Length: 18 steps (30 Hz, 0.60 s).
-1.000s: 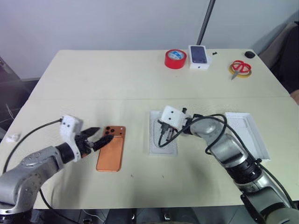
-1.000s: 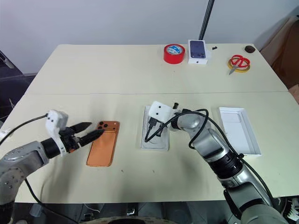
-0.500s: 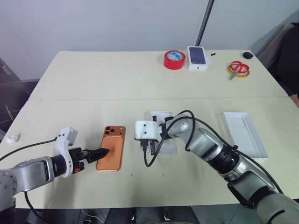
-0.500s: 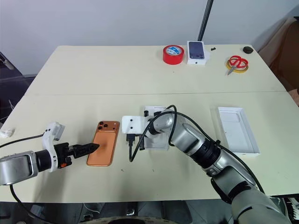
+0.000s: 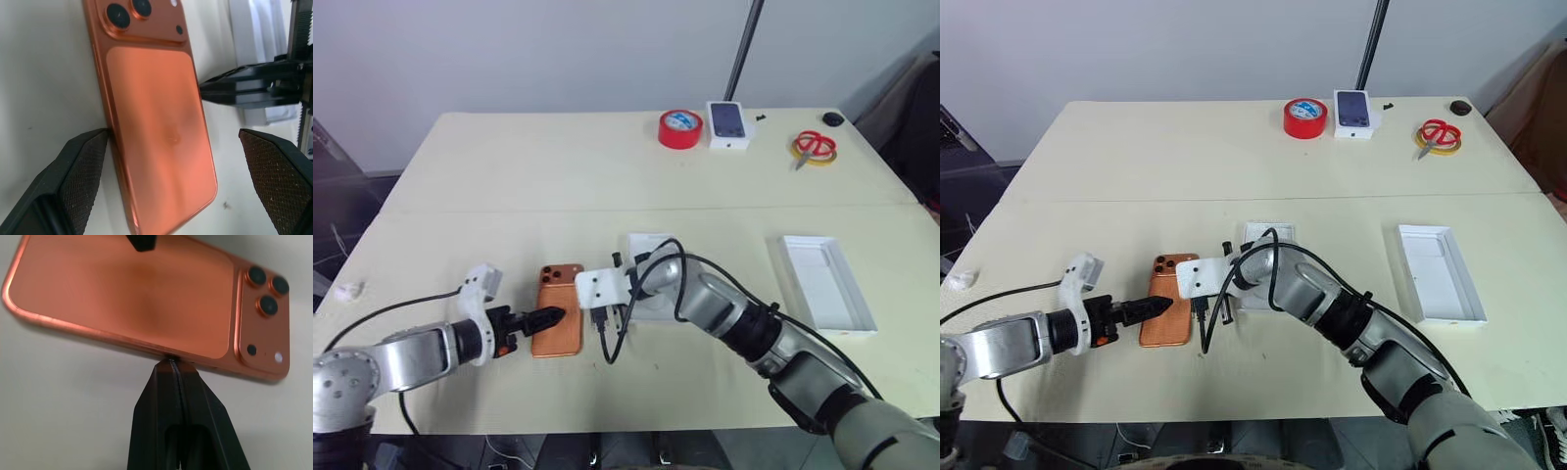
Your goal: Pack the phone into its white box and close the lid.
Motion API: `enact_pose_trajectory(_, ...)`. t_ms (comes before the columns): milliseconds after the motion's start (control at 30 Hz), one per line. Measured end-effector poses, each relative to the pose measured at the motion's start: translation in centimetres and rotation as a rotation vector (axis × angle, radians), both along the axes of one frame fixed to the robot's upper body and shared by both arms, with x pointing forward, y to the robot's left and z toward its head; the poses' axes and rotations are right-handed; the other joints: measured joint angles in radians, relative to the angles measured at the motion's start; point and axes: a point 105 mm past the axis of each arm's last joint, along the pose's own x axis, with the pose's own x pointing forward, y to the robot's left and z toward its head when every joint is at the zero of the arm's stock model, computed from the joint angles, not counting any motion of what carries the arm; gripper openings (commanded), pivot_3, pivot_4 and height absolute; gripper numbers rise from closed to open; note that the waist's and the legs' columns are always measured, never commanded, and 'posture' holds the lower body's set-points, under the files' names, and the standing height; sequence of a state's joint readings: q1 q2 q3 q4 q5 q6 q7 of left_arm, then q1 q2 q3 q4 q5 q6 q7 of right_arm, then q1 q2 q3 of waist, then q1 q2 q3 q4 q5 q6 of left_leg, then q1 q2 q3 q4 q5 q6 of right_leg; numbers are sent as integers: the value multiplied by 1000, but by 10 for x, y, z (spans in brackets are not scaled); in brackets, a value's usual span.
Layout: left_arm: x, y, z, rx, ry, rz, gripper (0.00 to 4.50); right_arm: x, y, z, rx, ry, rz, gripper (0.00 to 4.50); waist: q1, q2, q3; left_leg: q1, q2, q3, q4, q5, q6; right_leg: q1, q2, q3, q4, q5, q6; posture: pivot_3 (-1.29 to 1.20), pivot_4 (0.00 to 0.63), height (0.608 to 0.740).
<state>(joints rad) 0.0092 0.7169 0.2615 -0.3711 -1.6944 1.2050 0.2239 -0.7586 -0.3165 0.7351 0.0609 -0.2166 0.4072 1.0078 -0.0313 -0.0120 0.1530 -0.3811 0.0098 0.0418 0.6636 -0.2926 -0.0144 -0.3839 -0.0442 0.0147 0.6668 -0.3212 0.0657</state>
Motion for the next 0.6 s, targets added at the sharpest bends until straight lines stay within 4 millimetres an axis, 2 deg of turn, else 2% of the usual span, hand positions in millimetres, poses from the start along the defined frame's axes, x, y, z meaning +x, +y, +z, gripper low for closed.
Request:
enact_pose_trajectory(100,2,-19,-1,-50,8,-44,4463,0,-7,-1,2,-2,-17,0,12,0,0,0,0,0,0,0,1,0,0,0,-1,0,0,0,150,740)
enact_pose_trajectory(300,11,-41,0,-125,22,-74,4463,-1,-15,0,12,5,-55,0,19,0,0,-2,0,0,0,0,1,0,0,0,-1,0,0,0,150,740)
enact_pose_trajectory(433,15,-44,1,-151,23,-48,4463,-3,-17,0,20,10,-74,0,16,0,0,-4,0,0,0,1,2,0,0,-1,-1,0,0,0,150,740)
enact_pose_trajectory(600,10,-33,-1,-193,45,21,4463,-5,-18,0,27,8,-87,0,9,0,0,-5,0,0,-1,1,2,-1,0,-1,-1,0,0,0,150,740)
